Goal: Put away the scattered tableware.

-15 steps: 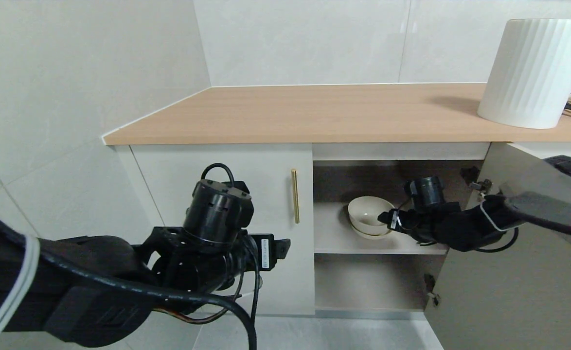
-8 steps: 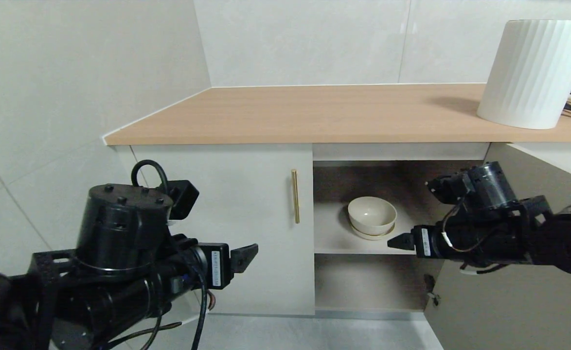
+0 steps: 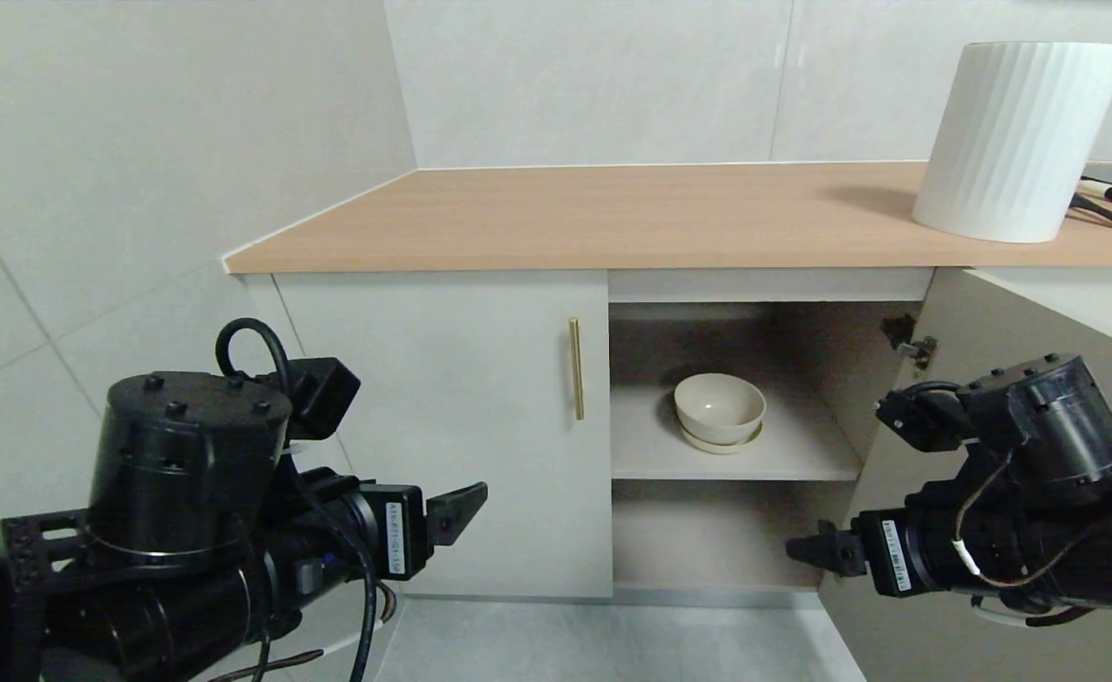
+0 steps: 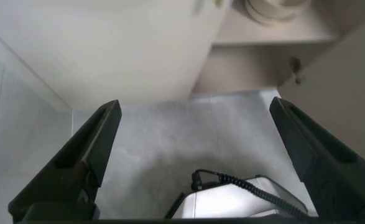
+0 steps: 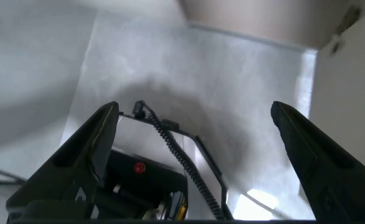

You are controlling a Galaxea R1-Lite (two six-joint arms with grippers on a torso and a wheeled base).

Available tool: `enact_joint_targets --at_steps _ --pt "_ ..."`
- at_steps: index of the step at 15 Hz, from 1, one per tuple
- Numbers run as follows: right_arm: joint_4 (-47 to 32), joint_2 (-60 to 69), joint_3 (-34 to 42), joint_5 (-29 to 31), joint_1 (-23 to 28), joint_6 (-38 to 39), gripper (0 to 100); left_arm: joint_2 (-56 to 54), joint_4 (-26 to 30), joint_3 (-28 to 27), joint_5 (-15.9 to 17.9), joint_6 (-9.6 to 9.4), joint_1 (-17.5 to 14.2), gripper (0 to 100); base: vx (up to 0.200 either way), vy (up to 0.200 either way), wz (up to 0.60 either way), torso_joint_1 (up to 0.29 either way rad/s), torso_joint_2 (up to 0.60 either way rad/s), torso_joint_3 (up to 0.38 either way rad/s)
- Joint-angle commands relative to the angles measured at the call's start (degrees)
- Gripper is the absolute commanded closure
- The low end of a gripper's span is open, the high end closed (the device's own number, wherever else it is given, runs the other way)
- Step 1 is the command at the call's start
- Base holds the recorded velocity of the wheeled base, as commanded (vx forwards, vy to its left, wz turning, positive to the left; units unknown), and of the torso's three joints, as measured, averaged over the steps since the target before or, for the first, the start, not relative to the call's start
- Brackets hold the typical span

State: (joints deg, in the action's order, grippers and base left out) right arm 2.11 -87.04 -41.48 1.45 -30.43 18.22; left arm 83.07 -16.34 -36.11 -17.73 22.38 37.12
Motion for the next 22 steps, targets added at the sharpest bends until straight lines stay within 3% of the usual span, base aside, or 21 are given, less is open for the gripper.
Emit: enact_joint_targets --at_steps 1,12,22 --pt "0.0 0.3 0.3 0.0 -0.1 0.0 0 0.7 0.0 0.2 0.0 0.03 0.0 0 -0.2 0.0 0.0 0.002 0.0 0.002" --pt "-0.2 -0.1 0.7 0.3 -1.2 0.1 0 0.6 0.0 0.3 -0.1 0.03 0.1 0 -0.2 0.0 0.0 0.004 0.0 0.004" --pt "-0.2 7.9 5.9 0.3 -1.3 0.1 0 0.6 0.0 0.2 -0.3 -0.06 0.1 0 0.0 0.0 0.0 0.0 0.0 0.0"
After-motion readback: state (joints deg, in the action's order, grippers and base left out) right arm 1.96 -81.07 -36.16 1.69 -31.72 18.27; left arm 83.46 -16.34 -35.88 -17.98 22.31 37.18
